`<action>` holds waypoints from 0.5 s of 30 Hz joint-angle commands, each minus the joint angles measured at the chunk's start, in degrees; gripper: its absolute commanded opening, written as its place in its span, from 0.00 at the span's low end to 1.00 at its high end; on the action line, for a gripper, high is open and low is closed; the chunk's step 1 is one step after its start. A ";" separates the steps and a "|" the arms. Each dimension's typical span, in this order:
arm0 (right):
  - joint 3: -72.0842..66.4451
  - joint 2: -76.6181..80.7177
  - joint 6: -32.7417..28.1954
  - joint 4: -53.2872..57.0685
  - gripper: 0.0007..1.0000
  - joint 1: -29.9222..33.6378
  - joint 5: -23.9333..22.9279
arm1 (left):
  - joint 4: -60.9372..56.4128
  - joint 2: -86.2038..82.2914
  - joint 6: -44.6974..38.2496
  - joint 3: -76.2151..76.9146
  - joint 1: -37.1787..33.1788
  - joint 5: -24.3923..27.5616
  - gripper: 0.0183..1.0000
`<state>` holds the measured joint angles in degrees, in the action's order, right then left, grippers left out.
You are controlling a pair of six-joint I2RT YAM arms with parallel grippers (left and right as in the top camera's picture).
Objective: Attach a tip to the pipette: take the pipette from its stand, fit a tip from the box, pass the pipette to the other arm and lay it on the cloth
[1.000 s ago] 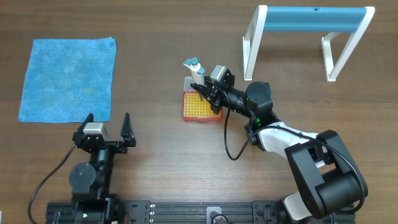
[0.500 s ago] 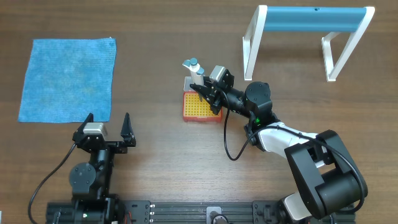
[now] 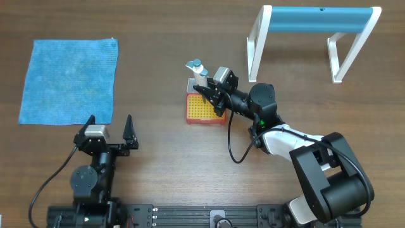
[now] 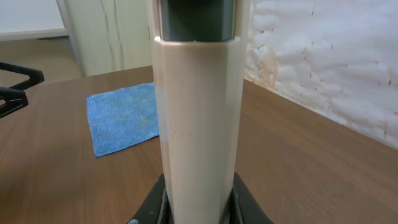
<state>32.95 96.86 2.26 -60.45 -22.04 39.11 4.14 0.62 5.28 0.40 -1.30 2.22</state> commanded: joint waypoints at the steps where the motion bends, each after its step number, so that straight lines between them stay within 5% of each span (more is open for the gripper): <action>1: 1.84 0.59 0.44 -0.52 0.08 -0.26 0.31 | 0.37 -0.42 0.26 -0.09 0.28 1.07 1.00; 15: 2.16 1.22 0.46 -0.04 0.08 -0.26 0.35 | 0.35 -0.42 0.26 -0.09 0.28 1.07 1.00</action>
<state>33.82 97.49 2.26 -60.31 -22.04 39.11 4.14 0.62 5.28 0.40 -1.30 2.22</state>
